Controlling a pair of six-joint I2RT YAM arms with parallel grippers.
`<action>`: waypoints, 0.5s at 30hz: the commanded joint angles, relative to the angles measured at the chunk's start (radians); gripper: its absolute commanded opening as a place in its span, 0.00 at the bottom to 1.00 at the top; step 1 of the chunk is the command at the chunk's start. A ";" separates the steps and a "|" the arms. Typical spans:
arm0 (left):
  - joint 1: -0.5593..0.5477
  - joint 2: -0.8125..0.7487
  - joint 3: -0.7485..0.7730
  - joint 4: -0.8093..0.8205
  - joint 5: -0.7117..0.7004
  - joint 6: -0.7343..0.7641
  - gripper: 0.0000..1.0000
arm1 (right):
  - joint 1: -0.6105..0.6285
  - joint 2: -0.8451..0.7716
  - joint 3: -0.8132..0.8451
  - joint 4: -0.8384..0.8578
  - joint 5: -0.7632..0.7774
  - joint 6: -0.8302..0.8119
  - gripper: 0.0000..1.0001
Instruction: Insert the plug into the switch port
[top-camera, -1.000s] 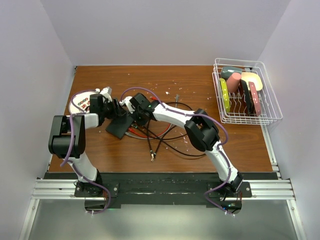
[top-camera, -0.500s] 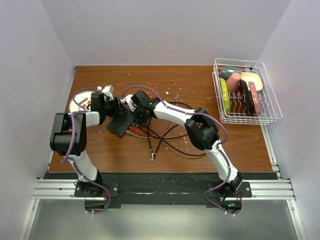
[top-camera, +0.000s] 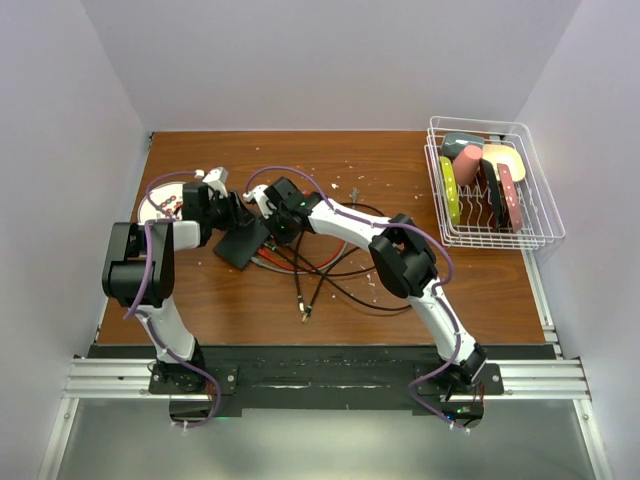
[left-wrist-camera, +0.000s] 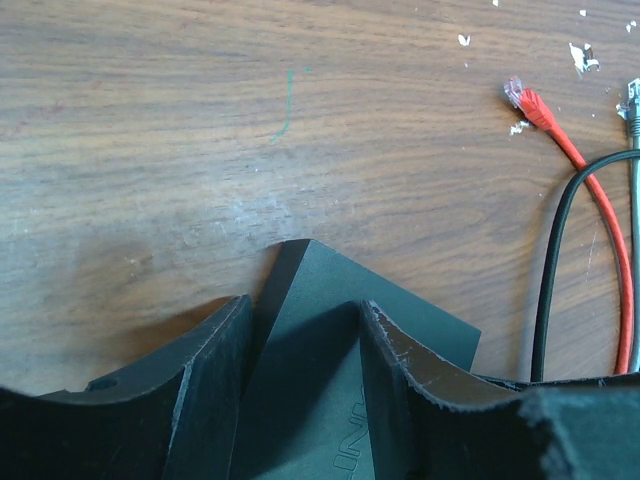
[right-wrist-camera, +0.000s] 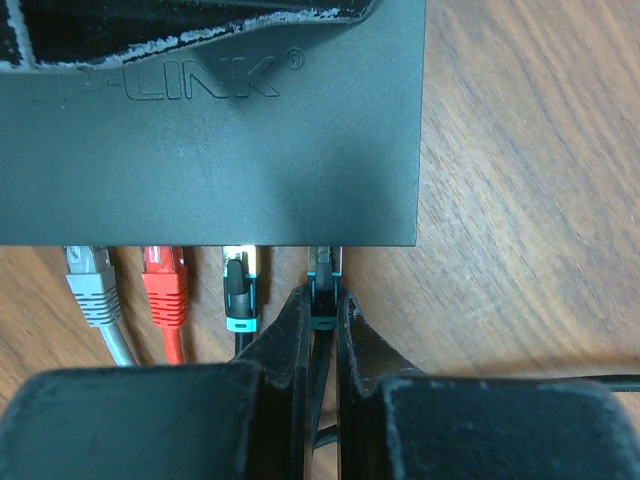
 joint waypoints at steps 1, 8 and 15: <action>-0.090 0.049 -0.014 -0.122 0.200 -0.018 0.42 | 0.025 -0.002 0.095 0.392 -0.108 0.038 0.00; -0.093 0.063 -0.008 -0.122 0.228 -0.018 0.40 | 0.023 0.021 0.132 0.409 -0.118 0.050 0.00; -0.092 0.055 -0.002 -0.129 0.223 -0.012 0.40 | 0.023 -0.005 0.083 0.415 -0.112 0.055 0.00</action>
